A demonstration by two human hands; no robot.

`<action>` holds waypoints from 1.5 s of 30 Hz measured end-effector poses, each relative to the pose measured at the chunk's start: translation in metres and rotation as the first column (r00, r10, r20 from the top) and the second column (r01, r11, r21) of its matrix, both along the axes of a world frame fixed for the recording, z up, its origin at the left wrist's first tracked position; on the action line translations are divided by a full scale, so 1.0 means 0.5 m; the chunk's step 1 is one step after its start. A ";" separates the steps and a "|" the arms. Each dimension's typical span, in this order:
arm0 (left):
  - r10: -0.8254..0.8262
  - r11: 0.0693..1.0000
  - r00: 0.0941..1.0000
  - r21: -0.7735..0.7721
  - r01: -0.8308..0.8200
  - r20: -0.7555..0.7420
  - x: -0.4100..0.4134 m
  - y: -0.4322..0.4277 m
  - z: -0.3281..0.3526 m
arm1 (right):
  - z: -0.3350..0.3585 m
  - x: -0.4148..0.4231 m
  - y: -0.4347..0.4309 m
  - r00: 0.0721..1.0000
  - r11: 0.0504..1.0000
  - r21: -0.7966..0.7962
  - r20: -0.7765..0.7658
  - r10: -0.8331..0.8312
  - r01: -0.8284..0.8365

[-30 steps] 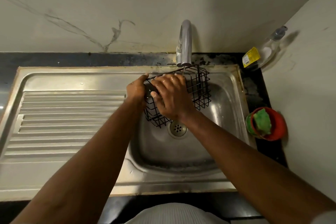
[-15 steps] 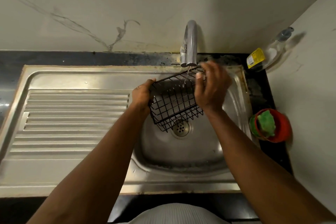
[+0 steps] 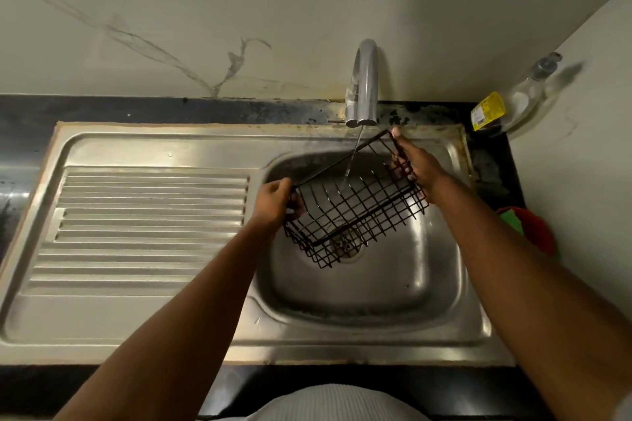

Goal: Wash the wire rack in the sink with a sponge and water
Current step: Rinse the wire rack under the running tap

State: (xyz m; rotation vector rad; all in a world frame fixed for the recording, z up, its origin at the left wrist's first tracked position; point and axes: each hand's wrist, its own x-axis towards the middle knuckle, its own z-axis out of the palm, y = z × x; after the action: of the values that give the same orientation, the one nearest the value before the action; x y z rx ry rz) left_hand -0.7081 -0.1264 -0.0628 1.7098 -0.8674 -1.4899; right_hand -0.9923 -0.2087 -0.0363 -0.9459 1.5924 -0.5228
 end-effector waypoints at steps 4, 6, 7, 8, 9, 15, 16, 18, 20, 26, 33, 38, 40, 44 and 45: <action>-0.285 0.945 0.908 -0.071 0.320 0.308 -0.018 -0.026 -0.006 | 0.046 0.055 -0.021 0.965 0.975 -0.077 -0.180 0.193 -0.209; -0.290 0.932 0.884 -0.100 0.348 0.367 -0.043 -0.040 0.011 | 0.061 0.092 -0.036 0.909 0.933 -0.095 -0.279 0.309 -0.347; -0.269 0.935 0.889 -0.123 0.334 0.370 -0.055 -0.049 0.019 | 0.068 0.108 -0.042 0.884 0.920 -0.088 -0.325 0.336 -0.382; -0.235 0.941 0.901 -0.146 0.304 0.364 -0.065 -0.056 0.025 | 0.076 0.122 -0.047 0.863 0.910 -0.083 -0.363 0.351 -0.405; -0.186 0.948 0.914 -0.180 0.264 0.360 -0.071 -0.063 0.025 | 0.086 0.133 -0.050 0.848 0.906 -0.082 -0.395 0.354 -0.416; 0.054 0.955 0.940 -0.292 0.050 0.338 -0.085 -0.075 0.021 | 0.117 0.171 -0.064 0.864 0.917 -0.146 -0.417 0.283 -0.371; 0.106 0.960 0.924 -0.281 0.002 0.367 -0.092 -0.075 0.023 | 0.114 0.179 -0.063 0.860 0.917 -0.101 -0.399 0.318 -0.386; 0.164 0.964 0.887 -0.262 -0.051 0.431 -0.102 -0.079 0.022 | 0.110 0.203 -0.048 0.834 0.892 -0.034 -0.374 0.406 -0.450; 0.180 0.963 0.869 -0.264 -0.060 0.462 -0.095 -0.076 0.010 | 0.104 0.232 -0.015 0.786 0.829 -0.122 -0.418 0.456 -0.546; 0.229 0.953 0.903 -0.272 -0.132 0.363 -0.090 -0.071 -0.002 | 0.073 0.216 0.075 0.642 0.605 -0.382 -0.709 0.293 -0.698; 0.271 0.949 0.932 -0.231 -0.216 0.241 -0.081 -0.046 -0.008 | 0.052 0.140 0.010 0.882 0.916 -0.052 -0.296 0.367 -0.398; 0.286 0.952 0.914 -0.191 -0.238 0.286 -0.086 -0.044 -0.005 | 0.040 0.172 -0.009 0.893 0.955 0.110 -0.337 0.297 -0.276; 0.283 0.954 0.900 -0.194 -0.228 0.332 -0.084 -0.053 0.004 | 0.059 0.213 0.020 0.837 0.925 0.000 -0.427 0.344 -0.380; 0.302 0.948 0.893 -0.201 -0.245 0.333 -0.088 -0.067 0.014 | 0.092 0.297 0.092 0.678 0.830 -0.253 -0.710 0.190 -0.498; 0.308 0.945 0.903 -0.202 -0.256 0.301 -0.088 -0.067 0.012 | 0.079 0.296 0.083 0.672 0.824 -0.277 -0.723 0.160 -0.495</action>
State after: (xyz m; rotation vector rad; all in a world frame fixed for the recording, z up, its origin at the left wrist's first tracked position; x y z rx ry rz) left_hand -0.7520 -0.1598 -0.0567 1.9009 -0.8356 -0.9328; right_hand -0.8445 -0.1671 0.0030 -1.9347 1.8914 -0.2887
